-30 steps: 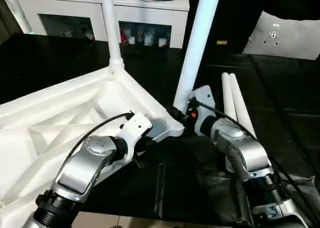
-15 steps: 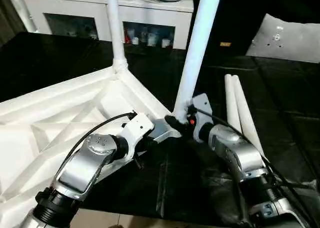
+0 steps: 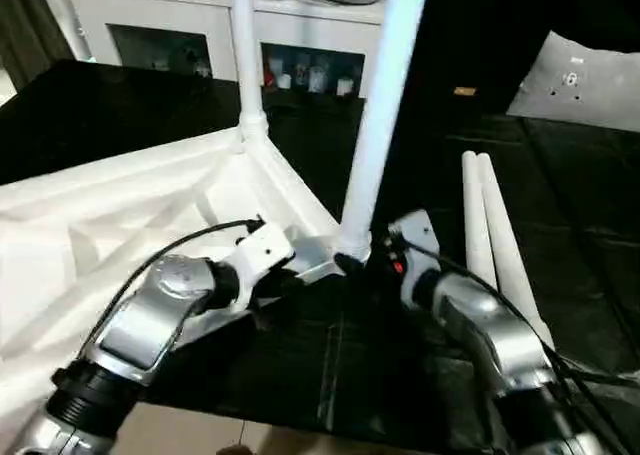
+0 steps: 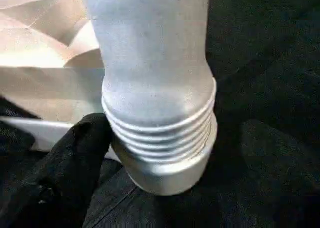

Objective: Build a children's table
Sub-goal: Insert table leg to table base, then rotate leg to tighten

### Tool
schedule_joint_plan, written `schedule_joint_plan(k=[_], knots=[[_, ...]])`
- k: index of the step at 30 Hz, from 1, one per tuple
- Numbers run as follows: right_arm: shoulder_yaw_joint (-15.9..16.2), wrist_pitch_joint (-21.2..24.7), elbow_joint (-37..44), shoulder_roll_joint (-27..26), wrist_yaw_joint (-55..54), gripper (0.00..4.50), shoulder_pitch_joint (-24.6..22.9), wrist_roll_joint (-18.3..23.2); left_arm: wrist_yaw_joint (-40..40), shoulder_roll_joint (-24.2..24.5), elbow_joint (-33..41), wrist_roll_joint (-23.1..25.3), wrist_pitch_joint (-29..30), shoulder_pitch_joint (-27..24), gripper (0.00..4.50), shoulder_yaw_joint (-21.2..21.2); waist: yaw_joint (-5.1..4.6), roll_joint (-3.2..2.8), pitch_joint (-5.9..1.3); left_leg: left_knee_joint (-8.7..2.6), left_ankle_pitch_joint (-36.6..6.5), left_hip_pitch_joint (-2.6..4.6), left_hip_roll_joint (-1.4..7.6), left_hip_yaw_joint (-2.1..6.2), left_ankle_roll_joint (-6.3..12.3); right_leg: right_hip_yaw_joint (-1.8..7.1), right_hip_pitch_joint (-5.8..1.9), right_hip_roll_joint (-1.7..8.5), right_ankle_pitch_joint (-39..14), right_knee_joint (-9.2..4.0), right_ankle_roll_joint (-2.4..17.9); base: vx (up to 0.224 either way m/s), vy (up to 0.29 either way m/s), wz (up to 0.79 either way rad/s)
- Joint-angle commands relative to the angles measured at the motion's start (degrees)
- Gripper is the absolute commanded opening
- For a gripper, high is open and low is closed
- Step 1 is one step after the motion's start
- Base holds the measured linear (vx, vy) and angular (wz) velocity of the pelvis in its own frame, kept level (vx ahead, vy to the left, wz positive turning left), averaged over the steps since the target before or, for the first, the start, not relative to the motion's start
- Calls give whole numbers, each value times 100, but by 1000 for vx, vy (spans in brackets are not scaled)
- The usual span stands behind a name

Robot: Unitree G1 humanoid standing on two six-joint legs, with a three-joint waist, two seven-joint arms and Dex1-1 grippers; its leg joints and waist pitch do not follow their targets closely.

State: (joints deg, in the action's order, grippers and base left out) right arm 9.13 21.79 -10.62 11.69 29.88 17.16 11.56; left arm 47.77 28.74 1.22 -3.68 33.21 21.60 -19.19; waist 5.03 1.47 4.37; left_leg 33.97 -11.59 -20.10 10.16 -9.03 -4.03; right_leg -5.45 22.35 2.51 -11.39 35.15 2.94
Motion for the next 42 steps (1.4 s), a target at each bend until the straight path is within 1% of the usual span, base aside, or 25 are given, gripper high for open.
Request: schedule_joint_plan(k=[1,2,3,4,5,7,8,10,14,15,16,17,18,19,21,23,26,28,29,33,37,38,40,41,42], knots=[[-46,2,210,90,25,445,-93,-10,88,3,212,-40,-252,242,0,63,-17,-97,-444,-358,-347,13,337,76,157,438,-365,608,-405,-365,970,0,0,0],[-72,45,355,138,52,445,-174,12,150,20,182,-62,-297,241,0,54,-11,-124,-435,-359,-400,14,335,76,150,438,-361,614,-432,-385,962,0,0,0],[-72,45,355,138,52,445,-174,12,150,20,182,-62,-297,241,0,54,-17,-110,-437,-359,-408,10,331,77,148,439,-369,612,-438,-379,961,0,0,0],[-101,67,450,162,67,445,-224,30,179,29,175,-75,-326,232,0,47,-8,-125,-437,-359,-393,1,327,83,149,439,-379,622,-433,-375,967,0,0,0],[-125,102,540,182,81,445,-266,45,214,44,165,-86,-357,226,0,36,-14,-116,-427,-362,-429,-2,327,85,153,434,-376,608,-485,-388,946,0,0,0],[-180,132,666,193,57,445,-321,59,280,75,170,-107,-383,204,0,15,-6,-116,-426,-360,-458,4,324,80,154,437,-373,619,-592,-402,929,0,0,0],[-193,146,704,200,47,445,-333,75,296,77,156,-104,-407,205,0,11,-9,-98,-426,-363,-447,8,327,83,155,433,-366,605,-600,-395,924,0,0,0],[-197,166,755,212,42,445,-345,91,311,79,143,-104,-424,208,0,14,-5,-104,-426,-359,-423,4,328,80,164,435,-369,618,-581,-394,940,0,0,0],[-190,200,969,267,77,445,-422,128,374,97,119,-100,-476,199,0,40,-4,-102,-426,-358,-389,0,325,83,195,430,-369,611,-544,-387,926,0,0,0],[-176,181,1024,313,130,445,-450,122,404,112,108,-97,-508,194,0,30,-5,-81,-426,-359,-397,6,326,80,197,430,-368,608,-565,-392,920,0,0,0],[-164,165,1071,351,174,445,-473,118,436,128,101,-95,-542,188,0,20,8,-93,-426,-355,-378,6,328,79,205,433,-367,613,-555,-390,914,0,0,0],[-162,148,1131,402,241,445,-499,127,491,148,89,-95,-599,183,0,1,4,-84,-424,-359,-369,3,328,83,212,431,-369,605,-548,-380,906,0,0,0],[-160,90,1232,496,381,445,-538,141,624,207,75,-89,-763,161,0,-43,9,-90,-423,-358,-382,4,326,81,220,430,-366,608,-566,-389,901,0,0,0],[-158,54,1287,549,460,445,-557,147,702,243,68,-84,-863,147,0,-67,13,-83,-422,-355,-403,2,322,77,240,434,-373,618,-614,-401,867,0,0,0],[-148,-24,1361,677,608,445,-572,136,883,318,60,-99,-993,127,0,-120,22,-84,-422,-354,-402,0,319,78,251,432,-370,613,-641,-403,843,0,0,0],[-123,-114,1419,853,823,445,-567,139,1039,401,9,-57,-1151,137,0,-201,22,-79,-420,-357,-422,4,324,82,264,427,-366,607,-674,-403,832,0,0,0],[-22,-226,1449,1182,1264,445,-525,162,1227,480,-68,-1,-1325,179,0,-305,35,-89,-413,-354,-461,12,333,77,283,429,-359,609,-718,-406,852,0,0,0],[80,-252,1417,1398,1563,445,-465,117,1413,523,-123,15,-1489,223,0,-381,36,-83,-411,-352,-501,-4,328,78,293,425,-372,619,-788,-415,857,0,0,0],[105,-259,1410,1442,1632,445,-453,106,1460,532,-139,19,-1529,233,0,-399,35,-73,-413,-348,-509,-1,323,76,300,425,-375,616,-857,-424,836,0,0,0],[205,-237,1357,1591,2005,445,-398,171,1627,566,-153,39,-1645,267,0,-491,38,-71,-411,-344,-523,-2,327,78,319,418,-368,618,-974,-434,841,0,0,0],[264,-225,1281,1674,2312,445,-345,299,1762,576,-173,41,-1754,303,0,-551,40,-78,-417,-340,-493,1,340,82,344,415,-366,619,-891,-425,889,0,0,0],[268,-223,1262,1677,2332,427,-334,305,1774,576,-176,41,-1764,306,0,-552,38,-74,-421,-339,-482,-1,339,82,346,415,-369,618,-861,-418,906,0,0,0],[282,-206,1203,1682,2417,427,-299,338,1810,576,-189,40,-1794,318,0,-556,40,-72,-428,-335,-445,-3,339,82,350,414,-373,622,-767,-403,955,0,0,0],[298,-181,1168,1685,2494,427,-277,363,1834,582,-202,42,-1823,326,0,-560,38,-82,-423,-335,-462,1,338,82,347,410,-367,615,-770,-406,967,0,0,0],[317,-155,1157,1694,2548,399,-269,379,1846,589,-209,44,-1838,330,0,-562,36,-70,-422,-335,-470,-4,337,81,354,411,-375,620,-776,-409,965,0,0,0]])
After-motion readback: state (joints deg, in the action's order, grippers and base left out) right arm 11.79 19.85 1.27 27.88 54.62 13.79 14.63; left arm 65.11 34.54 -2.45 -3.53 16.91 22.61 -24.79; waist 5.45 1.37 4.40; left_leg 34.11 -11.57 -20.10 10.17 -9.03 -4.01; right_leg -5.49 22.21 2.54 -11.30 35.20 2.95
